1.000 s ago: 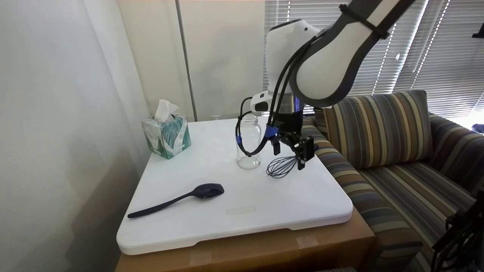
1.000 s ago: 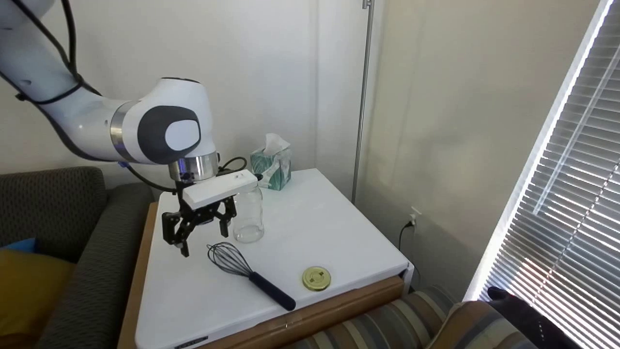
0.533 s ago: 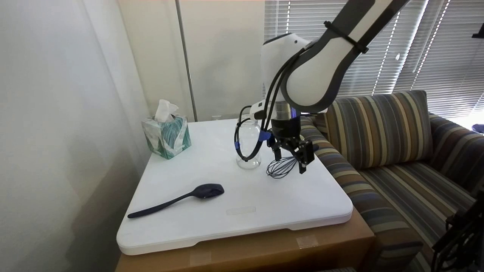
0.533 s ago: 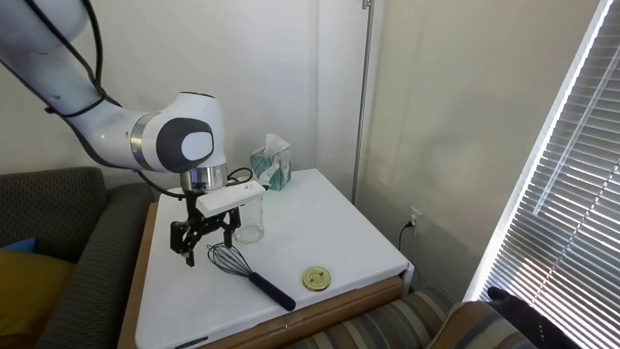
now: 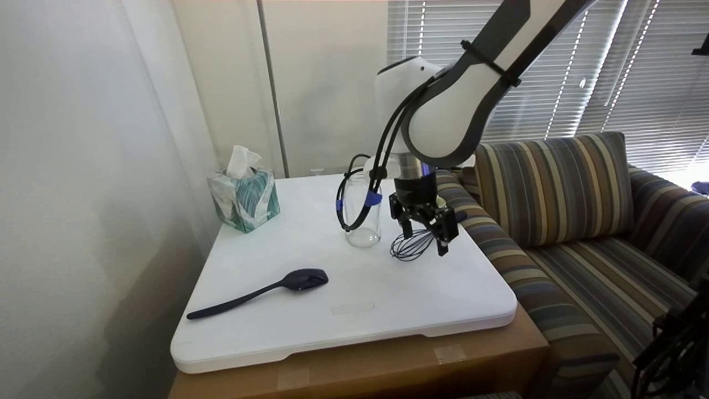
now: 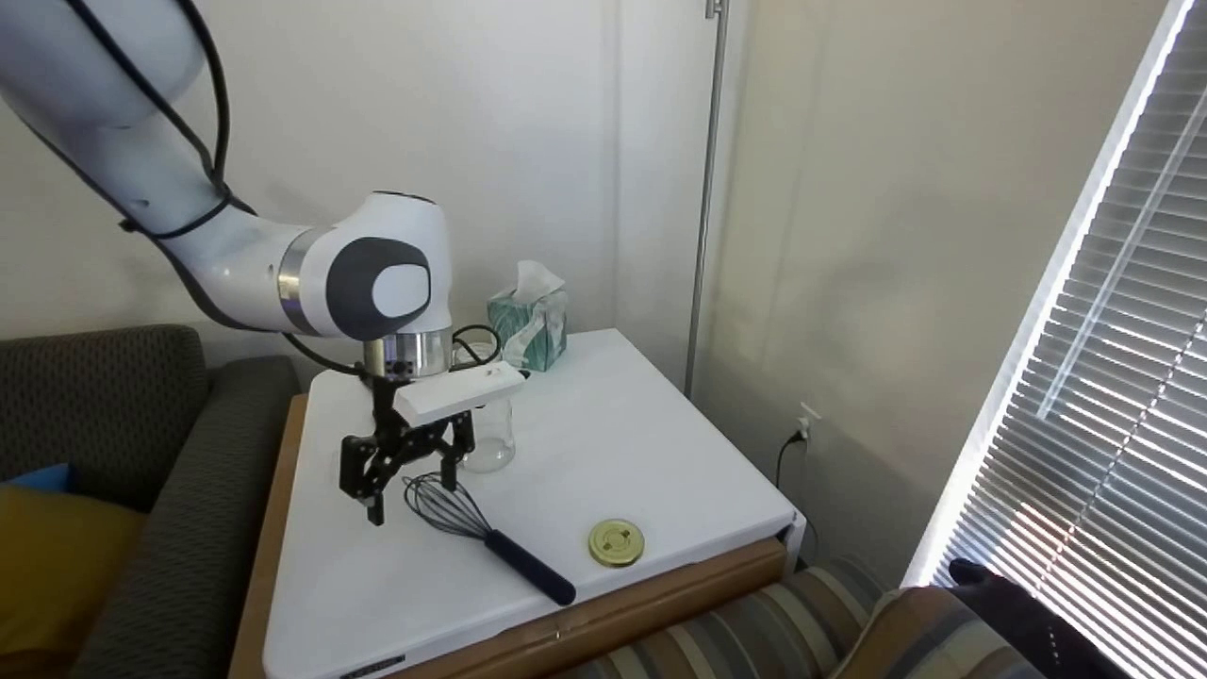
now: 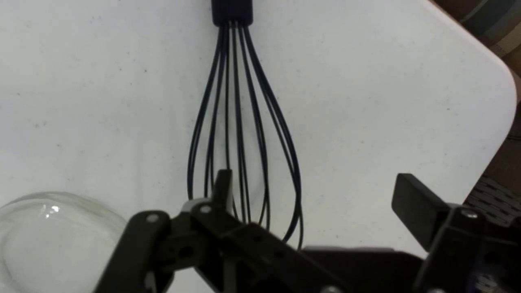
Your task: Put the whisker in the glass bottle
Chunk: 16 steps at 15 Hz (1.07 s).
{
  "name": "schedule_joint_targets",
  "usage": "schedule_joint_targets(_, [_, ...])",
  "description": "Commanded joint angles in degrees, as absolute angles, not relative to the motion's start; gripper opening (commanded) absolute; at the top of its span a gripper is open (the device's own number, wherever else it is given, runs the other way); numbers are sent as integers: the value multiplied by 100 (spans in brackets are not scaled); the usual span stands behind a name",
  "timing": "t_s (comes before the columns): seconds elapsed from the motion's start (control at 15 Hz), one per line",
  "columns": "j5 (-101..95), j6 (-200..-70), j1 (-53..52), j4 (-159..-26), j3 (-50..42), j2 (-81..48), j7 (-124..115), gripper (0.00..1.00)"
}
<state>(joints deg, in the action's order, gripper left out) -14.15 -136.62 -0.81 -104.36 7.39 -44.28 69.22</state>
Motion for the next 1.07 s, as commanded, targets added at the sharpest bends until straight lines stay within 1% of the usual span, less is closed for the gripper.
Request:
schedule_joint_targets(0.0, [-1321, -13425, 44, -10178, 841, -4573, 7119, 100])
schedule_joint_targets(0.8, [-1302, -13821, 80, -10444, 829, -4241, 6971, 100])
schedule_joint_targets(0.93, [-1292, -13882, 90, -10488, 836, -4196, 6965, 92])
schedule_joint_targets(1.0, [-1294, -13914, 88, -10503, 833, -4186, 6949, 87])
